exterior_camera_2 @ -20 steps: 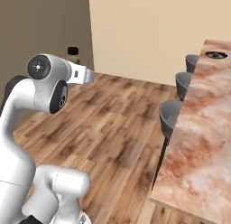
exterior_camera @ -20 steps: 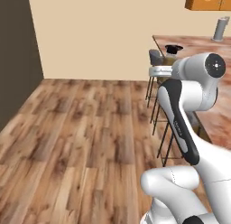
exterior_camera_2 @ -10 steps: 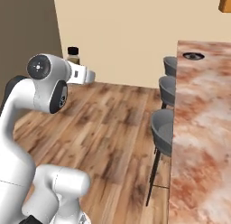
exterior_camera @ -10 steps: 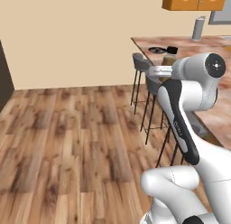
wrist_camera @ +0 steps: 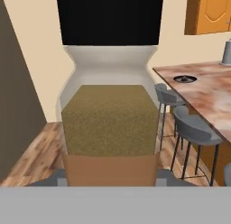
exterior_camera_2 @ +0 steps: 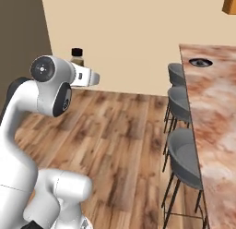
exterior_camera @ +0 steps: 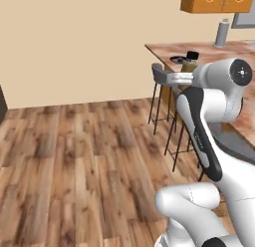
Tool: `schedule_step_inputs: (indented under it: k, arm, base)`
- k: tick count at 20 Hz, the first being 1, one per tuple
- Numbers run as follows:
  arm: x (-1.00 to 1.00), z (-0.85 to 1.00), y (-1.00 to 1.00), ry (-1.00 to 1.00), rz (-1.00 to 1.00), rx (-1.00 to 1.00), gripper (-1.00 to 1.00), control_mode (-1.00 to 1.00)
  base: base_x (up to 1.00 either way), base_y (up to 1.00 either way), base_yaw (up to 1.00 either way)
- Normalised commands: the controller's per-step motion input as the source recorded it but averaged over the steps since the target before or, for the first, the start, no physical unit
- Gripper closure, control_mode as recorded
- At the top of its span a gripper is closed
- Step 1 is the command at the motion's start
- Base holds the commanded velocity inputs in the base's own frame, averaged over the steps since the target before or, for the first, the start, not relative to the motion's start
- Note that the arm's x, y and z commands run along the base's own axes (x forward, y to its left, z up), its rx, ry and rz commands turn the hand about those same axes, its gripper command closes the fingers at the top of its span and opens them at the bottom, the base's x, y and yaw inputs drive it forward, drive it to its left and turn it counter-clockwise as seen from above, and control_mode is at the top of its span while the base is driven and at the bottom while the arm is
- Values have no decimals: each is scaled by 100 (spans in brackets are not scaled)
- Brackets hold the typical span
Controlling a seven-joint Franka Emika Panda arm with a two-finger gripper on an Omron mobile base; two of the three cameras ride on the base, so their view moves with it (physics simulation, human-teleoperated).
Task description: Take the cinnamon bottle from the cabinet and place it on the dining table, next to the plate with the cupcake. Then take the chocolate from the dining counter and place it on the cupcake plate.
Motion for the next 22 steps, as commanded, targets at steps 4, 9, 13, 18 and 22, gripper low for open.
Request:
schedule_step_inputs:
  k: [4, 9, 13, 18, 22]
  arm:
    - [0, 0, 0, 0, 0, 0, 100, 100]
    - [0, 0, 0, 0, 0, 0, 100, 100]
    - [0, 0, 0, 0, 0, 0, 100, 100]
    - [0, 0, 0, 0, 0, 0, 100, 100]
    - [0, 0, 0, 0, 0, 0, 100, 100]
  base:
    - [80, 58, -8]
    - [86, 40, -24]
    - [87, 39, -25]
    - [87, 43, -20]
    - [87, 44, -16]
